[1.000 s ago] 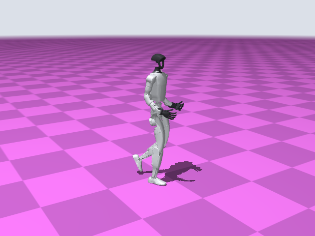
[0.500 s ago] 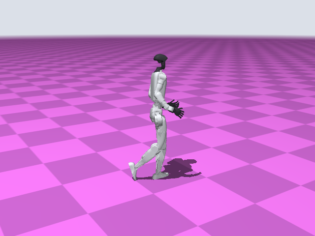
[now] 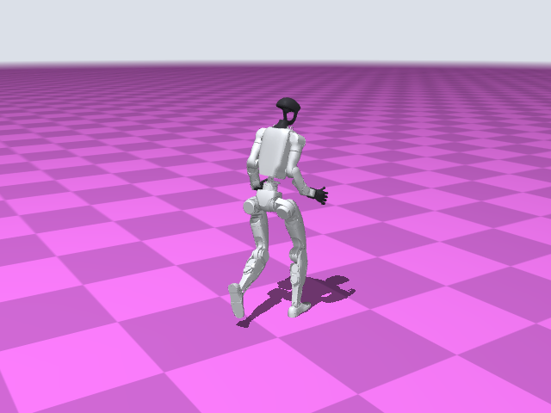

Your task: Walk run

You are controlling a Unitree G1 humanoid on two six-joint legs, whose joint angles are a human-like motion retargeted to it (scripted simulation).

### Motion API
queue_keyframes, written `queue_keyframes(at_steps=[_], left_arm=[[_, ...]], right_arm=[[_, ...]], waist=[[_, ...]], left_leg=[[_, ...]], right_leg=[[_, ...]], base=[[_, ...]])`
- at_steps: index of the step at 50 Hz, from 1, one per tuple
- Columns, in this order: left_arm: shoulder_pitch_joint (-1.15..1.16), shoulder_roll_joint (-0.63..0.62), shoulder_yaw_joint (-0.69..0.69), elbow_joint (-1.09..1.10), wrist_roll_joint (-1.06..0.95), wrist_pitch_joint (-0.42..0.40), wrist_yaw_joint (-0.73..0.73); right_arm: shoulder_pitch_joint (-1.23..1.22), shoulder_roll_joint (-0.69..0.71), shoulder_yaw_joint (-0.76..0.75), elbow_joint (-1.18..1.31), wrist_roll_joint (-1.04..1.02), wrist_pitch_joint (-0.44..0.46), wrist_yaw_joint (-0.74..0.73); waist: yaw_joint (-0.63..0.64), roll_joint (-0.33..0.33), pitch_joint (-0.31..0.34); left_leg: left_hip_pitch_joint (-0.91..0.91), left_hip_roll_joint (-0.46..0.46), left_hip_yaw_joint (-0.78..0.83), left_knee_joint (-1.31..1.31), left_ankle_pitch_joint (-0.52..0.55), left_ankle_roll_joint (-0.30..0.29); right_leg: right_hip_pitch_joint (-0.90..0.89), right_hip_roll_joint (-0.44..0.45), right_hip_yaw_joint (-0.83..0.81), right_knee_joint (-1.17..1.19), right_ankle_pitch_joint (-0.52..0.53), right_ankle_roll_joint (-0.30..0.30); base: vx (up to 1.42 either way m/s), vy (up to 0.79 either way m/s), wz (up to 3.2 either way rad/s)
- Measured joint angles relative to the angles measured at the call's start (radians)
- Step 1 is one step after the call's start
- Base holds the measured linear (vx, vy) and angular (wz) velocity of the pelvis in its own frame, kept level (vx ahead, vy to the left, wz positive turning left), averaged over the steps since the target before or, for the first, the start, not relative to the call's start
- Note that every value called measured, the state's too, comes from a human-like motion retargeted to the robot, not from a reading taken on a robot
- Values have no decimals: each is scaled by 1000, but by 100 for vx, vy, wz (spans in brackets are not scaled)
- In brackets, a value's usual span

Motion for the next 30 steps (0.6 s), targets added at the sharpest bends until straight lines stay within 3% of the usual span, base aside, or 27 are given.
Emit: queue_keyframes(at_steps=[4, 5, 7, 9, 11, 13, 14, 15, 17, 19, 20, 21, 22, 23, 25, 27, 28, 30], left_arm=[[10, 21, 30, 11, 6, 35, -53], [20, 41, 37, 3, 22, 41, -71], [38, 90, 39, -17, 58, 42, -89], [48, 126, 38, -30, 101, 42, -100], [37, 147, 35, -33, 143, 39, -97], [23, 134, 26, -37, 164, 31, -75], [10, 125, 19, -43, 164, 29, -60], [-6, 117, 11, -50, 161, 27, -44], [-48, 107, 19, -91, 139, 38, -19], [-91, 123, 20, -154, 105, 60, 0], [-110, 132, 6, -183, 87, 67, 1], [-178, 135, 20, -189, 74, 78, -6], [-241, 139, 24, -188, 64, 87, -13], [-297, 144, 11, -169, 58, 92, -19], [-380, 145, -69, -135, 26, 89, -3], [-395, 157, -106, -123, -33, 112, -23], [-378, 163, -121, -123, -64, 124, -37], [-323, 160, -145, -125, -108, 141, -50]], right_arm=[[-193, -55, 4, -73, 121, 8, 16], [-224, -71, 4, -104, 143, 9, 22], [-240, -111, -6, -167, 164, 7, 25], [-217, -140, -31, -210, 158, 0, 26], [-169, -141, -76, -235, 109, 0, 18], [-97, -121, -132, -238, 30, 14, 3], [-57, -106, -151, -223, -10, 26, -21], [-18, -89, -166, -202, -49, 39, -53], [43, -48, -149, -128, -105, 35, -120], [111, 3, -136, -11, -158, 13, -125], [164, 22, -141, 55, -178, 8, -103], [197, 21, -127, 139, -172, 7, -76], [237, 23, -123, 216, -160, 8, -37], [291, 32, -138, 277, -133, 13, 25], [408, 59, -189, 318, -77, 28, 151], [496, 106, -244, 300, -46, 15, 176], [536, 119, -271, 283, -25, -4, 178], [591, 116, -314, 245, 25, -51, 163]], waist=[[123, 24, 28], [166, 35, 30], [268, 43, 23], [373, 17, 3], [461, -15, -23], [495, -62, -34], [474, -86, -21], [440, -107, 0], [395, -145, 16], [365, -68, -3], [365, -11, -9], [323, 21, 2], [280, 50, 3], [237, 74, -14], [168, 43, -40], [56, 20, -38], [10, 32, -46], [-55, 74, -69]], left_leg=[[-408, 110, 128, 266, -376, 42], [-506, 170, 173, 273, -464, 61], [-647, 271, 257, 157, -540, 54], [-730, 348, 372, -27, -586, 59], [-769, 388, 445, -244, -624, 27], [-749, 353, 476, -437, -643, 38], [-709, 308, 487, -480, -657, 62], [-657, 255, 495, -500, -675, 86], [-577, 253, 482, -407, -690, 235], [-533, 345, 338, -265, -863, 235], [-527, 375, 202, -230, -896, 235], [-499, 381, 172, -174, -966, 235], [-460, 376, 141, -141, -1023, 235], [-399, 346, 109, -152, -1051, 235], [-229, 200, 76, -282, -1040, 235], [-53, 97, -3, -451, -894, 235], [29, 74, -32, -548, -768, 235], [176, 64, -44, -728, -380, 210]], right_leg=[[138, 79, -22, -37, -79, -73], [182, 111, -35, -79, -77, -95], [296, 177, -67, -203, -1, -127], [422, 213, -81, -332, 192, -113], [535, 205, -138, -434, 515, -63], [612, 157, -217, -453, 845, 0], [610, 113, -254, -320, 897, 33], [591, 62, -292, -123, 897, 63], [566, 105, -207, 32, 897, 11], [535, 290, -219, 35, 869, -117], [493, 343, -272, 102, 827, -177], [397, 350, -308, 235, 709, -237], [300, 351, -338, 347, 590, -278], [205, 341, -354, 417, 470, -279], [66, 124, -374, 522, 274, -280], [-72, -3, -390, 497, 210, -280], [-146, -16, -388, 438, 219, -279], [-258, -13, -295, 273, 241, -156]], base=[[140, -10, 12], [165, -11, -17], [155, -11, -28], [192, 5, -37], [198, 14, -21], [206, 26, 59], [210, 19, 188], [217, -6, 203], [245, -37, 114], [258, -15, 37], [265, 35, 103], [239, 29, 182], [210, 8, 291], [215, 14, 331], [217, 7, 347], [219, -32, 332], [197, -33, 244], [245, -28, 153]])
